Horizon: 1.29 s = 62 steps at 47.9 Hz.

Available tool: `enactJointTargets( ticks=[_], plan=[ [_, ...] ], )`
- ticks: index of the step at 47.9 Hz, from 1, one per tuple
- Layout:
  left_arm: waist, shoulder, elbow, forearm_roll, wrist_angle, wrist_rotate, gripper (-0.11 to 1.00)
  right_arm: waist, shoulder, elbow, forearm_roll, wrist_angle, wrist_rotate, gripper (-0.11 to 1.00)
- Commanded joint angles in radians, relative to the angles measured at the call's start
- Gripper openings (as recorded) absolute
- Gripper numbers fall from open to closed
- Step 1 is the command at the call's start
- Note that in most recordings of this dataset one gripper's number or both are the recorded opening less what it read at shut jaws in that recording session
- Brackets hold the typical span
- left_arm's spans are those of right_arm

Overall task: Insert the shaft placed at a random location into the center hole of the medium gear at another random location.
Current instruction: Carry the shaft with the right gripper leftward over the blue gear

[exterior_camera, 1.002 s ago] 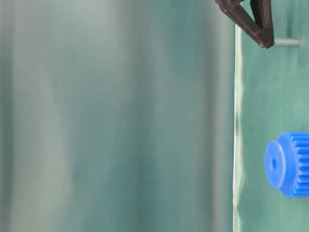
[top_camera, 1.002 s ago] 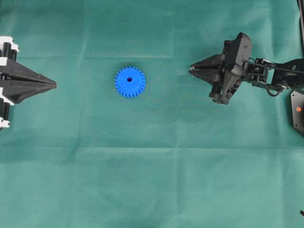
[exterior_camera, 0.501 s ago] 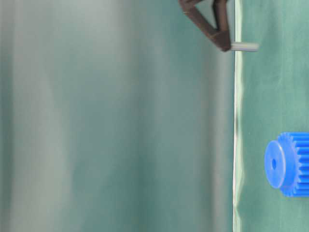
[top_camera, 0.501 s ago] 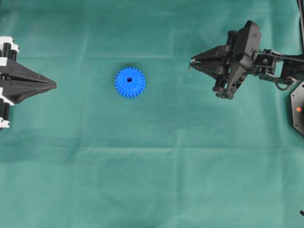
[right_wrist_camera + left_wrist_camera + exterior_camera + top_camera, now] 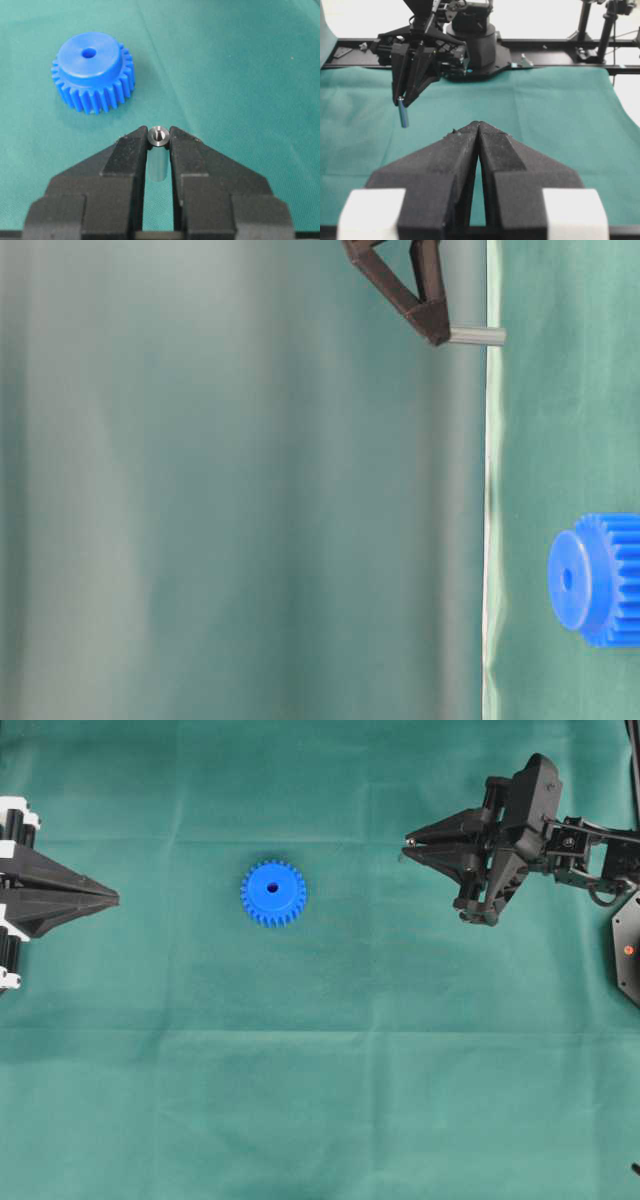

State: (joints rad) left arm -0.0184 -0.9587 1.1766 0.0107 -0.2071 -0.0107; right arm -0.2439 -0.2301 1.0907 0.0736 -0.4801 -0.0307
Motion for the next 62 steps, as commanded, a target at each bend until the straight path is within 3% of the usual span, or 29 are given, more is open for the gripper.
enactJointTargets(
  ticks=[1, 13, 41, 62],
  plan=[
    [0.003, 0.009, -0.020, 0.002, -0.005, -0.002, 0.00, 0.009, 0.000, -0.032, 0.000, -0.002, -0.012, 0.13],
    [0.003, 0.009, -0.020, 0.002, -0.005, -0.002, 0.00, 0.038, 0.069, -0.110, 0.000, 0.003, -0.011, 0.13],
    [0.003, 0.008, -0.020, 0.002, 0.009, -0.002, 0.00, 0.100, 0.279, -0.400, 0.000, 0.064, -0.011, 0.13],
    [0.003, 0.008, -0.018, 0.002, 0.009, -0.002, 0.00, 0.120, 0.365, -0.509, 0.002, 0.075, -0.011, 0.13]
  ],
)
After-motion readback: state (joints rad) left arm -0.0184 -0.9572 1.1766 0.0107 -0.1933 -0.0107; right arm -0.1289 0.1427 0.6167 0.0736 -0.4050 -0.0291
